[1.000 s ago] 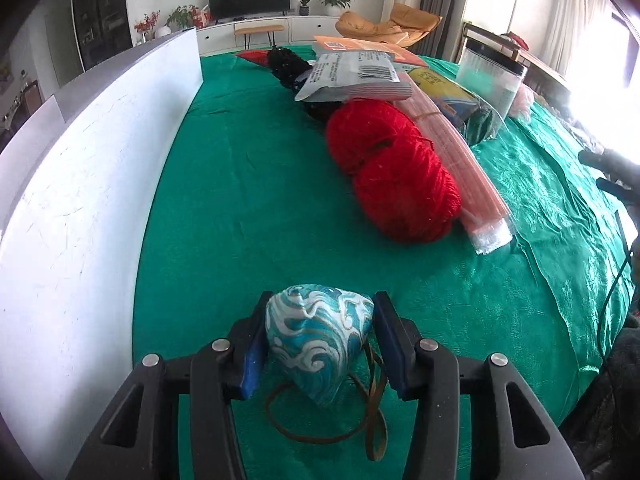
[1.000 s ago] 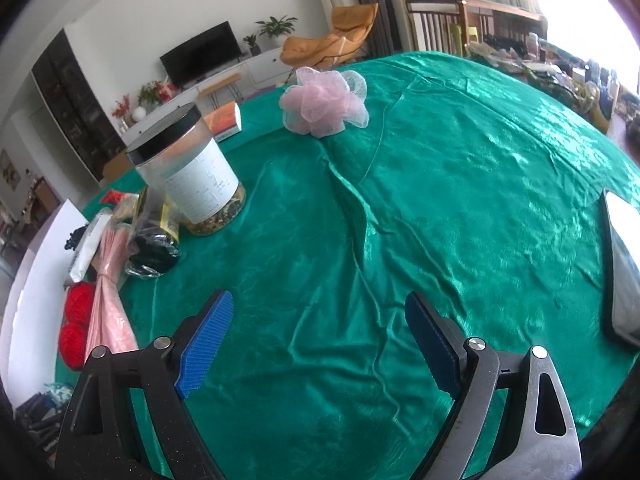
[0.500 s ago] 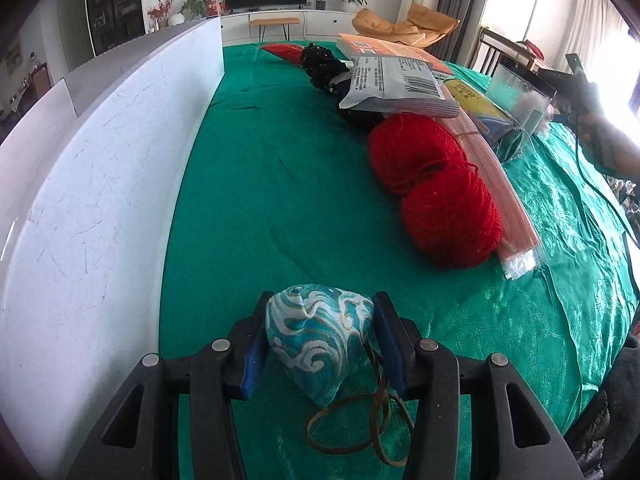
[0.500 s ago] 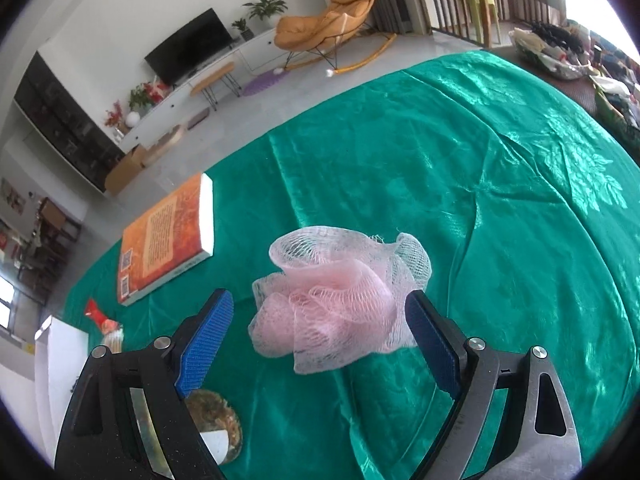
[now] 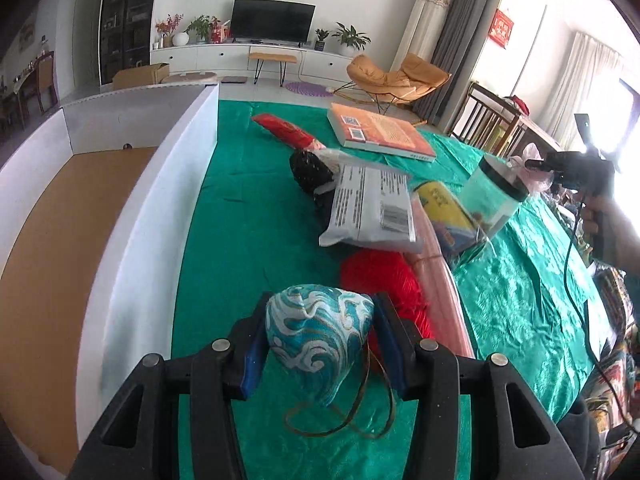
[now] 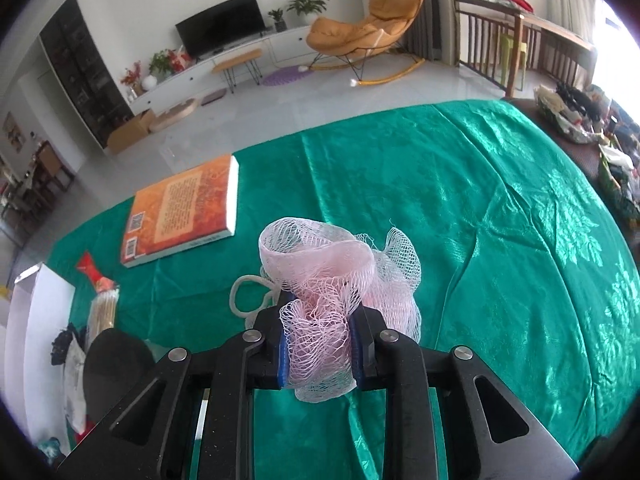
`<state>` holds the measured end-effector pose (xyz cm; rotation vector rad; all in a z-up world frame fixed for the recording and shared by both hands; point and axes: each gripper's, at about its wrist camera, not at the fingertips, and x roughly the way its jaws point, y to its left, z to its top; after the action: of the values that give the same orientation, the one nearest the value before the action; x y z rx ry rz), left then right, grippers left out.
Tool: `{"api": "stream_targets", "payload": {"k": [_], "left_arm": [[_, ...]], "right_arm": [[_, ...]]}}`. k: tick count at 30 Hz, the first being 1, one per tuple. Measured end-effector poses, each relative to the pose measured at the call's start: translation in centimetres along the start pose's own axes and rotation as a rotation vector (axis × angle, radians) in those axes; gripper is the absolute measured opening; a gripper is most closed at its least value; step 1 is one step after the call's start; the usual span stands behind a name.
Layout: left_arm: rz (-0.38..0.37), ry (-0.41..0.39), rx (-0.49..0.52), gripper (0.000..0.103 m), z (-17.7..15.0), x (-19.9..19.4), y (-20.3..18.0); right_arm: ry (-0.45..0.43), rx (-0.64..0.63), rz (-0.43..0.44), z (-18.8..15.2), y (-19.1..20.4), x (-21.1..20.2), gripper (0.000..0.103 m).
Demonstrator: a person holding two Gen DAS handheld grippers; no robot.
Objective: Organize soft objects
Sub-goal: 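Carry both items into the white box and open both tools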
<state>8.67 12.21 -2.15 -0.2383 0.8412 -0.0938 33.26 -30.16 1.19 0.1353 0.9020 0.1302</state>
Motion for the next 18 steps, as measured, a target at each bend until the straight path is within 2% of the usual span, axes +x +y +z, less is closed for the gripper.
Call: {"api": "stream_targets", "payload": {"k": [5, 8, 13, 18], "left_arm": [[-0.046, -0.035, -0.068, 0.048, 5.2, -1.7, 0.7], [-0.032, -0.076, -0.067, 0.048, 7.2, -3.5, 1.5], [0.035, -0.125, -0.071, 0.048, 7.4, -7.3, 5.2], [0.179, -0.126, -0.126, 0.048, 4.8, -11.2, 12.5]], "right_arm": [[-0.062, -0.113, 0.020, 0.5, 6.3, -5.7, 0.024], [-0.079, -0.179, 0.094, -0.4, 11.4, -8.7, 0.024], [-0.050, -0.287, 0.287, -4.1, 22.0, -11.5, 0.024], [0.015, -0.340, 0.542, -8.7, 33.2, -12.3, 0.025]]}}
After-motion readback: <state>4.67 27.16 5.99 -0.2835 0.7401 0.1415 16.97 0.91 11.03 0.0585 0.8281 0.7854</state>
